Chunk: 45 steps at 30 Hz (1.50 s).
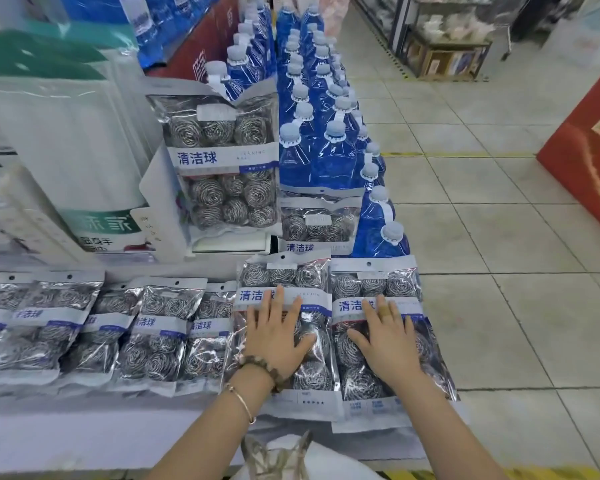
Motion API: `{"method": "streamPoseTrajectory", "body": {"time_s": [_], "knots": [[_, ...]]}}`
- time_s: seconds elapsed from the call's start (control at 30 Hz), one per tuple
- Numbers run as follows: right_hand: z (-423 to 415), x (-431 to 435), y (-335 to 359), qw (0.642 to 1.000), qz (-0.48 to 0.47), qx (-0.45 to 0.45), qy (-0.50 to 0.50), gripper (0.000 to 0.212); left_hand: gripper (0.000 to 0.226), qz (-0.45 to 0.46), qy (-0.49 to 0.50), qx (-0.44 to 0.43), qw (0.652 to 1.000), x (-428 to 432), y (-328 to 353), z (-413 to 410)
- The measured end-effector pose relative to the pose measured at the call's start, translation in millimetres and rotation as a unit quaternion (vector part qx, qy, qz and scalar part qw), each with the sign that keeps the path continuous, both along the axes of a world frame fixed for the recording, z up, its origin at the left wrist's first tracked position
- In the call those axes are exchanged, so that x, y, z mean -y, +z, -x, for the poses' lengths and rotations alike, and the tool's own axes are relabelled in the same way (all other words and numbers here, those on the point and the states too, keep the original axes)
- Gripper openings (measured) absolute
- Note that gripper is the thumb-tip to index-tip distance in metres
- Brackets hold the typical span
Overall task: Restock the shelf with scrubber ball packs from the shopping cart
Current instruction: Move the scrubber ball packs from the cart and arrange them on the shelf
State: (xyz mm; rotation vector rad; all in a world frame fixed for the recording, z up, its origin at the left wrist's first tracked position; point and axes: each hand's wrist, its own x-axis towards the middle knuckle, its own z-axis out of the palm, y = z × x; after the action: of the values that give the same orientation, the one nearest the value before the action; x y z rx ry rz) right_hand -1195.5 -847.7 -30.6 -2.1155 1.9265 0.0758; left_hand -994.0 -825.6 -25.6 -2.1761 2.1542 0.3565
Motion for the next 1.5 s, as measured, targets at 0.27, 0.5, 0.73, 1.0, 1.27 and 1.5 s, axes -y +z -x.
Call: {"method": "streamPoseTrajectory", "body": {"time_s": [0.27,0.5,0.73,1.0,1.27,1.5], "knots": [[4,21,-12,0.999,-0.007,-0.036,0.029,0.072,0.072,-0.018,0.006,0.006,1.0,8,-6,16],[0,23,-24,0.999,0.01,-0.038,0.026,0.107,0.075,-0.015,0.01,0.014,1.0,10,-13,20],[-3,25,-26,0.999,0.006,-0.036,0.033,0.098,0.075,-0.008,0.013,0.028,0.999,13,-18,24],[-1,25,-22,0.999,-0.014,-0.033,0.036,0.075,0.074,-0.007,0.017,0.029,0.999,11,-19,23],[7,28,2,0.999,-0.025,-0.001,0.047,0.064,0.049,-0.006,0.062,-0.115,0.991,4,4,15],[-16,10,36,0.989,0.059,0.112,0.077,0.034,0.022,0.111,0.255,-0.309,0.91,-46,37,2]]}}
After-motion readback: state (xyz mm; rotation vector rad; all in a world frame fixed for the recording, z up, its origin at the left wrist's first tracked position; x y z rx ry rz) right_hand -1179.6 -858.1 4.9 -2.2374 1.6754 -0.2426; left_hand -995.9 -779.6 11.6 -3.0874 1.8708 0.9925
